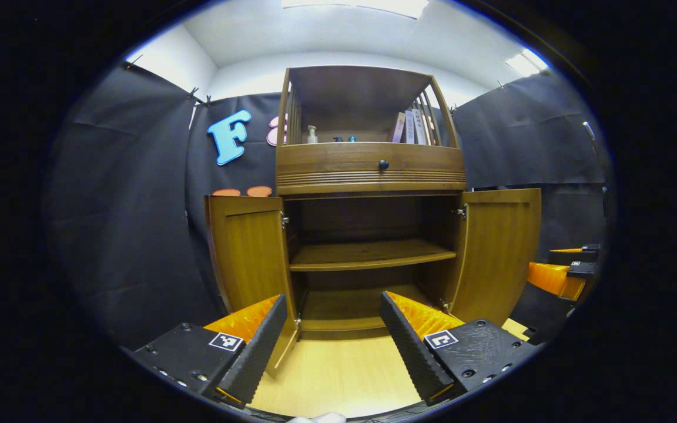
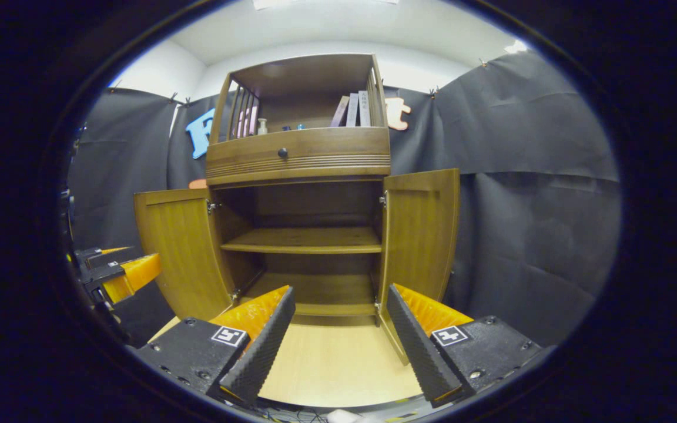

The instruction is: Open the right door of the double-door shoe cabinet with the right hand, and open the left door with the left hand.

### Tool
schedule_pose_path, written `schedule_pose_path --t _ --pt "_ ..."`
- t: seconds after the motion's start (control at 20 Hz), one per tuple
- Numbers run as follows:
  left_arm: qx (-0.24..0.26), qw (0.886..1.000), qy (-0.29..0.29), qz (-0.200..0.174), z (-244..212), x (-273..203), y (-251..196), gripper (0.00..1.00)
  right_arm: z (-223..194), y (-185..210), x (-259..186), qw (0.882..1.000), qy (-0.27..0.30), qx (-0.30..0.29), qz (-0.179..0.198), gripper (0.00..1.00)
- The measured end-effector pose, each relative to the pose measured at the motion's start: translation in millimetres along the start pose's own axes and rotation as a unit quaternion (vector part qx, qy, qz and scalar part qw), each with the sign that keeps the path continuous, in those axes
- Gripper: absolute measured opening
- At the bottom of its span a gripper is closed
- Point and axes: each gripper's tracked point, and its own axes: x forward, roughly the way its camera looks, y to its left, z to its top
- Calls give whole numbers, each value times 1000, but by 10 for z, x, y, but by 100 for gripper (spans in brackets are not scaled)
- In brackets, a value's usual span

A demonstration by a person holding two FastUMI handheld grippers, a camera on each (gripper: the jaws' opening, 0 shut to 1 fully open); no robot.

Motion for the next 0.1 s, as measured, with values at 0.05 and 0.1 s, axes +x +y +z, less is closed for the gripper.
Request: schedule_pose_path --t 0.05,0.1 --pt "1 1000 -1 4 -16 -18 14 96 17 -5 -11 1000 -2 -1 0 100" --pt "3 1000 -1 8 -15 -39 36 96 38 -14 -28 1000 -5 -1 0 100"
